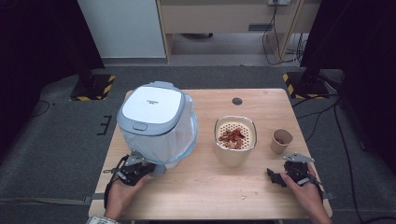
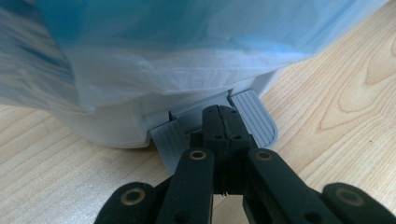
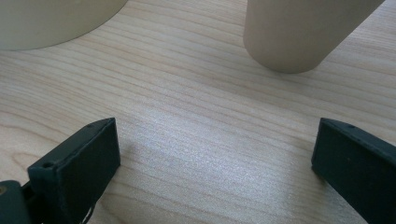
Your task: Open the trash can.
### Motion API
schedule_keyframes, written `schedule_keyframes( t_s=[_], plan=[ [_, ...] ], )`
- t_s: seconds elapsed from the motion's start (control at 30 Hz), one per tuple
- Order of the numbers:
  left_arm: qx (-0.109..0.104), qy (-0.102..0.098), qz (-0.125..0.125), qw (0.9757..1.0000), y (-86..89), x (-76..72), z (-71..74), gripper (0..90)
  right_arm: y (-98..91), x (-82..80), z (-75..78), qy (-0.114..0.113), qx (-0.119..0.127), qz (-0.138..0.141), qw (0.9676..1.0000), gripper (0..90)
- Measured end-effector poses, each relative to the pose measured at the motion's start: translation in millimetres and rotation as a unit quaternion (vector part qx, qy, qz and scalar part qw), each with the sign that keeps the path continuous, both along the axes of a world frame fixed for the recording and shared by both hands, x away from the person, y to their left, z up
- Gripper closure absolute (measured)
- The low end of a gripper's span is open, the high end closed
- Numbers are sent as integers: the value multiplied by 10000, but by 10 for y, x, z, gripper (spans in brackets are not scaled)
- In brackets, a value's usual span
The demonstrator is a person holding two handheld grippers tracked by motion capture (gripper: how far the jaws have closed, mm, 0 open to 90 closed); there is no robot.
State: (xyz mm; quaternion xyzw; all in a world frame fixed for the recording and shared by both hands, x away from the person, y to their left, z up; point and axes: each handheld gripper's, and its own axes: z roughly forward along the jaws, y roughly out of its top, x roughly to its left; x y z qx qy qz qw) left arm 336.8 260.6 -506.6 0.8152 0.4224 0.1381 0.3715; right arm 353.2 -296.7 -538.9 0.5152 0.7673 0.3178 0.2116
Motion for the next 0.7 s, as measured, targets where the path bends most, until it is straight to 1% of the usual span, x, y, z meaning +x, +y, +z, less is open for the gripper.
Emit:
schedule_keyframes(
  t_s=[0.1,0.13,0.17,0.2,0.23,0.27,0.6,0.67,0.7],
  plan=[
    [51,47,-38,10000,-1,13,-20,900,0,0,0,0,1,1,10000,14],
    [87,51,-90,9999,-1,23,-28,900,0,0,0,0,0,1,10000,13],
    [203,53,-114,9997,-20,26,-40,900,0,0,0,0,1,0,10000,13],
    [203,53,-114,9997,-20,26,-40,900,0,0,0,0,1,0,10000,13],
    [291,65,-145,9994,-32,30,-47,900,0,0,0,1,0,-1,10000,13],
    [313,61,-150,9994,-38,31,-47,900,0,0,0,0,0,-2,10000,13],
    [334,79,-178,9993,-36,40,-57,900,0,-1,1,1,3,0,10000,14],
    [345,71,-179,9992,-40,38,-56,900,-5,-2,2,2,15,16,10000,18],
    [345,72,-182,9992,-40,39,-56,900,-13,-2,3,0,66,6,10000,25]
  ],
)
